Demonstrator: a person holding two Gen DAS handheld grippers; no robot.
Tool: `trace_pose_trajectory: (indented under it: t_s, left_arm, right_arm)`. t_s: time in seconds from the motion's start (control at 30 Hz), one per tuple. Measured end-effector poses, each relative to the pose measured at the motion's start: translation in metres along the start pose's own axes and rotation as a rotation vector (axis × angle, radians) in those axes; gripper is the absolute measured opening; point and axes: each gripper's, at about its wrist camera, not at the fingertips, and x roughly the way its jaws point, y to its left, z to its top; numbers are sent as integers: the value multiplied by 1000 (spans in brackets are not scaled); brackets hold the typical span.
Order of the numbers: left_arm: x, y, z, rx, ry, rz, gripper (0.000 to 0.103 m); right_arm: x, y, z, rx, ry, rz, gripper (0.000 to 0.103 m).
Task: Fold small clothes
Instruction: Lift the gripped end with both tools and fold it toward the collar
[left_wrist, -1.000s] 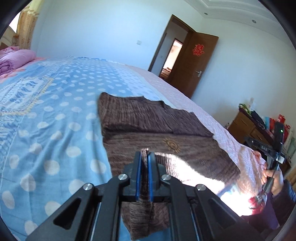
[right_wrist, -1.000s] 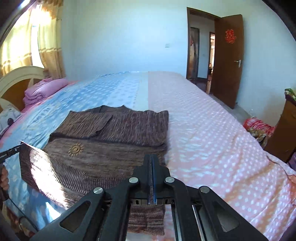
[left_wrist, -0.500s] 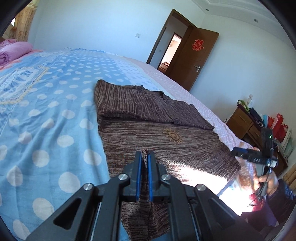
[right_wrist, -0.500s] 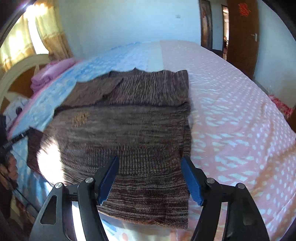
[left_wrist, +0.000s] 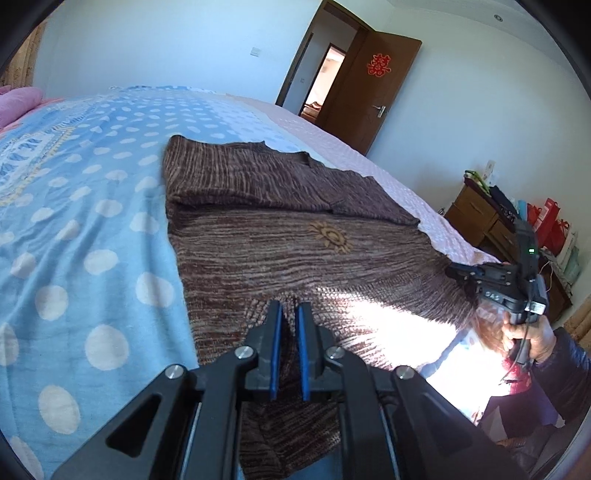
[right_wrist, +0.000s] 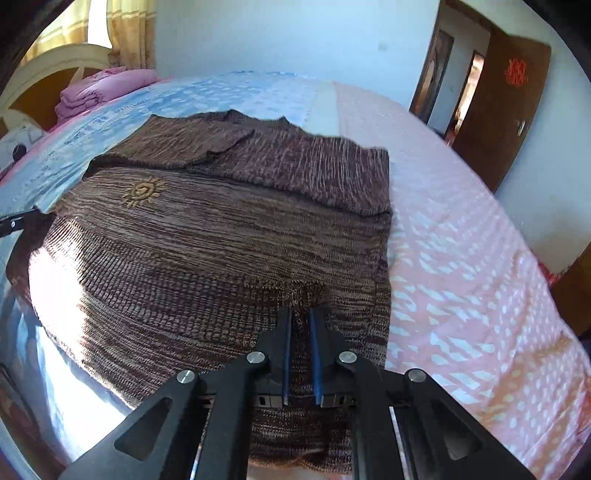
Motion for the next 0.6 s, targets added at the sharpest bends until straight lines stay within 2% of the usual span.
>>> trace_pose_trajectory:
  t_s: [0.2,0.43,0.6]
  left_arm:
    - [0,3,-1,-19,-11,46,6]
    - [-28,16,16,-113,-116,52,6]
    - [-33,17,35,-124,-156,68,6]
  right_arm:
    - [-27,6,4,3,-89,-29,8]
    - [-63,-1,16,53,-193,-61,8]
    - [-69,0,33,45,-240,-87,8]
